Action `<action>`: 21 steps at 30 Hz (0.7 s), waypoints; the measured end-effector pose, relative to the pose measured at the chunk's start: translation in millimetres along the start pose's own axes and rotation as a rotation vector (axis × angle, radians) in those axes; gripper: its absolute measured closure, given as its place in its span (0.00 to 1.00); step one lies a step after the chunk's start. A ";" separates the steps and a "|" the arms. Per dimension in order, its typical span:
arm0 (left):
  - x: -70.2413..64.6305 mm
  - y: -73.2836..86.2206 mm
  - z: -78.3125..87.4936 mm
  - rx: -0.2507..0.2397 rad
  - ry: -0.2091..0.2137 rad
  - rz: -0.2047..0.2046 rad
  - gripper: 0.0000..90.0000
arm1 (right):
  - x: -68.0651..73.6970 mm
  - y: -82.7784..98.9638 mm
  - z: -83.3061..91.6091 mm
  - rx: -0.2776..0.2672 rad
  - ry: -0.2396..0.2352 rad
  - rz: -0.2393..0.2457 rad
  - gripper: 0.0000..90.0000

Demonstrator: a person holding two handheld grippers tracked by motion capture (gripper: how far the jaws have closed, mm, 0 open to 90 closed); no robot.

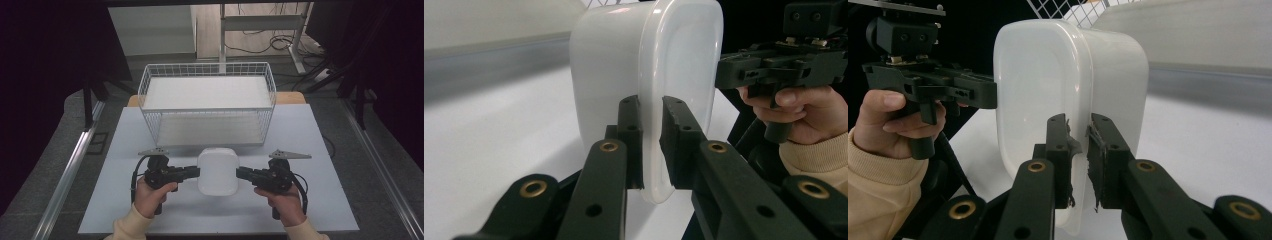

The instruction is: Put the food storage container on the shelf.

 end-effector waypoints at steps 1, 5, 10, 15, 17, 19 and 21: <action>-0.7 -1.5 0.9 -0.001 -0.001 -0.005 0.89 | 0.6 -0.9 0.1 -0.002 -0.001 0.006 0.88; -2.3 -6.1 2.9 -0.014 -0.002 -0.012 0.89 | 3.9 -6.3 0.0 -0.010 -0.002 0.021 0.88; -2.4 -15.5 1.3 -0.014 -0.011 -0.033 0.89 | 5.2 -14.3 -0.6 -0.017 0.002 0.035 0.88; -1.0 -25.1 -4.3 -0.008 -0.003 -0.035 0.89 | 1.0 -23.3 -0.5 -0.025 0.003 0.035 0.88; -2.5 -31.3 -5.0 -0.012 -0.004 -0.049 0.89 | 0.8 -28.6 0.3 -0.030 0.003 0.043 0.88; -5.5 -40.0 -4.0 -0.022 -0.007 -0.069 0.89 | 2.6 -36.0 1.3 -0.039 0.000 0.054 0.88; -8.2 -47.5 -2.2 -0.030 -0.009 -0.082 0.88 | 5.1 -44.0 1.8 -0.051 -0.005 0.065 0.89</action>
Point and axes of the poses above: each handheld gripper's, and its own axes: z roughly backward along the jaws, y roughly out of its underside, x roughly to its left, the point moved 8 cm from there along -z, roughly forward along the jaws, and after that the axes turned 11 degrees about -x, right-handed, at the moved point
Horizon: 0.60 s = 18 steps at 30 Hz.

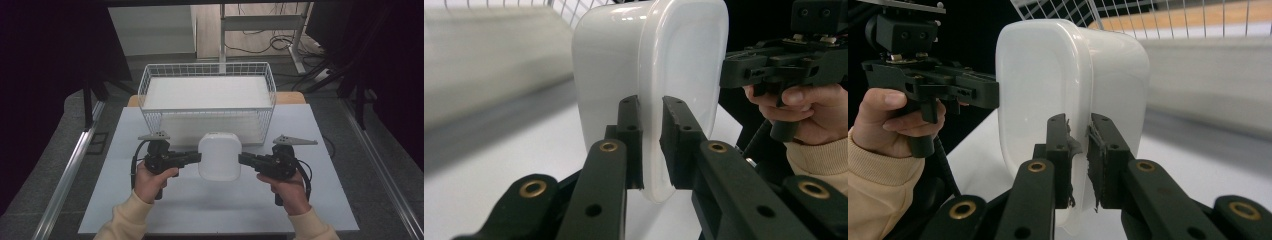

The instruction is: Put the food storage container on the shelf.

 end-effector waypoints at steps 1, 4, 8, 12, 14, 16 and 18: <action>-1.4 -4.3 1.2 -0.004 -0.001 -0.005 0.88 | 1.1 -3.3 0.0 -0.004 -0.002 0.004 0.89; -4.3 -17.3 5.0 -0.013 -0.007 -0.025 0.88 | 6.7 -16.9 0.1 -0.014 -0.012 0.021 0.89; -7.1 -33.8 9.7 -0.026 -0.018 -0.044 0.88 | 14.5 -36.1 -0.8 -0.025 -0.021 0.054 0.89; -8.0 -45.4 13.7 -0.040 -0.021 -0.050 0.88 | 20.4 -50.3 -3.2 -0.029 -0.026 0.077 0.89; -7.3 -49.2 15.1 -0.044 -0.018 -0.044 0.88 | 22.4 -54.9 -4.3 -0.028 -0.027 0.079 0.89; -6.2 -53.1 16.2 -0.049 -0.015 -0.040 0.88 | 24.7 -60.2 -5.9 -0.028 -0.029 0.085 0.89; -4.9 -56.8 16.8 -0.051 -0.016 -0.036 0.88 | 25.8 -64.1 -7.4 -0.028 -0.029 0.092 0.89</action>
Point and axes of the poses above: each handheld gripper's, and its own axes: z roughly backward along the jaws, y roughly out of its underside, x roughly to its left, the point moved 8 cm from there along -z, roughly forward along the jaws, and after that the axes turned 11 degrees about -x, right-handed, at the moved point
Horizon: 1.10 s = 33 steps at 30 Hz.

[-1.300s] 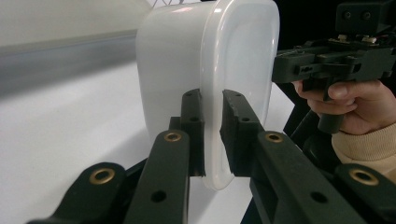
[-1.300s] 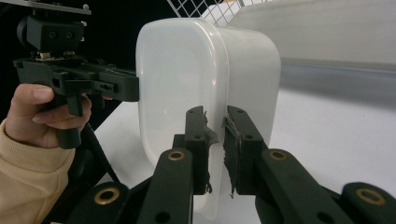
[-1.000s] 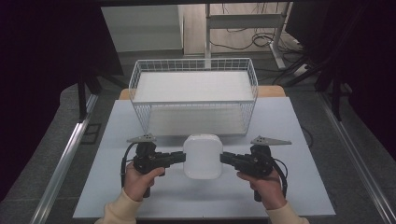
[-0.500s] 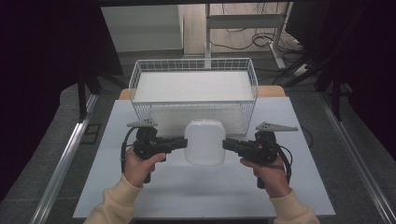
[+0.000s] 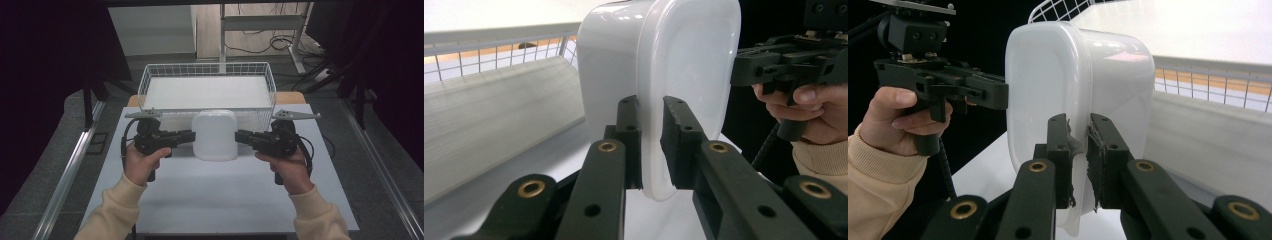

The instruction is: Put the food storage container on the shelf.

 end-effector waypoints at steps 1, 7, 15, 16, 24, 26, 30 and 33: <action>0.8 -2.0 0.3 -0.001 -0.004 0.003 0.88 | 0.5 -2.1 -1.0 0.000 -0.001 0.002 0.89; 5.4 -17.6 0.9 -0.009 -0.011 0.002 0.87 | 0.1 -17.4 -8.7 0.003 -0.009 0.009 0.89; 7.5 -44.8 -0.5 -0.031 -0.019 -0.031 0.87 | -1.4 -42.1 -15.4 -0.014 0.000 0.018 0.89; 7.3 -47.5 -0.4 -0.030 -0.019 -0.035 0.87 | -1.2 -44.8 -15.7 -0.017 0.000 0.016 0.89; 12.0 -70.7 -6.7 -0.045 -0.002 -0.030 0.87 | -6.9 -67.4 -19.8 -0.026 0.000 0.021 0.89; 13.3 -76.5 -8.6 -0.048 -0.002 -0.025 0.87 | -9.4 -72.1 -21.9 -0.027 0.002 0.013 0.89; 15.4 -87.5 -10.4 -0.054 0.006 -0.017 0.88 | -14.7 -81.6 -25.5 -0.026 -0.003 -0.001 0.89; 16.8 -93.9 -11.8 -0.051 0.003 -0.021 0.88 | -17.6 -87.9 -28.1 -0.028 -0.006 -0.005 0.89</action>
Point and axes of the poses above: each handheld gripper's, and its own axes: z roughly backward along the jaws, y roughly out of its underside, x roughly to its left, the point moved 8 cm from there along -z, roughly forward along the jaws, and after that the axes turned 11 degrees about -x, right-handed, at the moved point
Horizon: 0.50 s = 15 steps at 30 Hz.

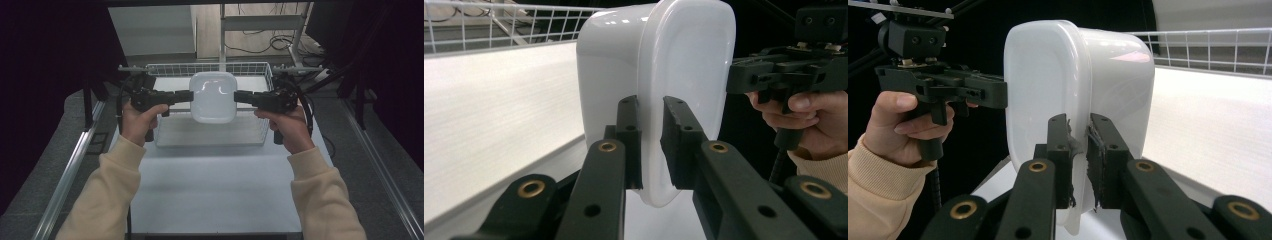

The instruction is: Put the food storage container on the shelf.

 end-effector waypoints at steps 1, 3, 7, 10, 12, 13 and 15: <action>0.7 -2.1 -0.7 0.002 -0.001 -0.003 0.88 | -0.6 -1.3 -0.6 0.000 -0.001 0.000 0.89; 2.7 -6.4 -2.4 0.006 -0.003 -0.004 0.88 | -2.2 -4.4 -2.4 0.000 0.001 -0.003 0.89; 7.6 -13.5 -6.4 0.009 -0.005 -0.012 0.88 | -6.6 -10.4 -6.6 0.001 0.004 -0.008 0.89; 11.9 -17.8 -9.6 0.014 -0.012 -0.013 0.88 | -11.7 -14.5 -11.4 0.007 0.010 -0.013 0.89; 16.7 -20.6 -12.4 0.020 -0.016 -0.003 0.88 | -16.1 -17.3 -15.5 0.014 0.012 -0.023 0.89; 19.0 -21.4 -13.7 0.023 -0.017 0.007 0.88 | -17.9 -18.3 -17.4 0.017 0.011 -0.031 0.89; 24.2 -21.8 -16.4 0.032 -0.025 0.022 0.88 | -21.9 -19.7 -21.6 0.024 0.015 -0.042 0.89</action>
Point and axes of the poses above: each handheld gripper's, and its own axes: z roughly backward along the jaws, y roughly out of its underside, x roughly to its left, the point moved 8 cm from there along -z, roughly forward along the jaws, and after that the axes turned 11 degrees about -x, right-handed, at the moved point
